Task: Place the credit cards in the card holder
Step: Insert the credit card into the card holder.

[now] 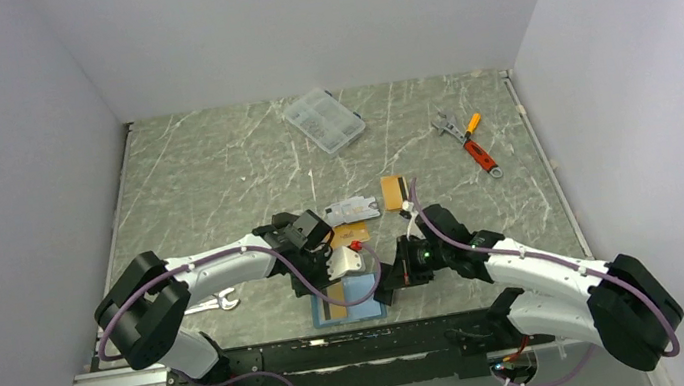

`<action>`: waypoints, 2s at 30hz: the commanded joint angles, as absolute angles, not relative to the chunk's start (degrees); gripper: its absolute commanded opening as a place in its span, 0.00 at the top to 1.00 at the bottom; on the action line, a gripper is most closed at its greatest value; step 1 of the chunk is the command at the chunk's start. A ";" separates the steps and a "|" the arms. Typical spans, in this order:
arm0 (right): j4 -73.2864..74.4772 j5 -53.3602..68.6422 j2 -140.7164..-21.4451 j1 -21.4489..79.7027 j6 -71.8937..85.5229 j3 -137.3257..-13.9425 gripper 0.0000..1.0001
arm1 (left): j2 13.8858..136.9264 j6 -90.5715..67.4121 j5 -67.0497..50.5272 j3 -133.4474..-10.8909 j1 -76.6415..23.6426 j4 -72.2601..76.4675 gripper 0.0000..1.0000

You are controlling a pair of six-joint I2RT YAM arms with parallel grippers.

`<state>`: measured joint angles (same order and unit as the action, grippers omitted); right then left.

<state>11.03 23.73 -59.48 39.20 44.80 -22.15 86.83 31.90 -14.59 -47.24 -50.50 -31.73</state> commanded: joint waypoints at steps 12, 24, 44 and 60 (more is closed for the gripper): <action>11.45 22.14 -59.02 39.41 44.15 -19.86 1.00 | 86.00 31.90 -11.95 -46.58 -50.89 -30.78 0.77; 9.71 23.51 -58.01 39.41 45.35 -19.45 1.00 | 85.60 31.90 -12.04 -47.01 -51.24 -31.44 0.79; 16.64 18.96 -57.36 40.90 42.13 -22.40 1.00 | 85.08 31.97 -12.08 -47.15 -51.49 -31.82 0.81; 9.50 22.35 -59.50 41.31 45.38 -21.00 1.00 | 85.19 31.99 -11.96 -47.46 -51.87 -32.11 0.82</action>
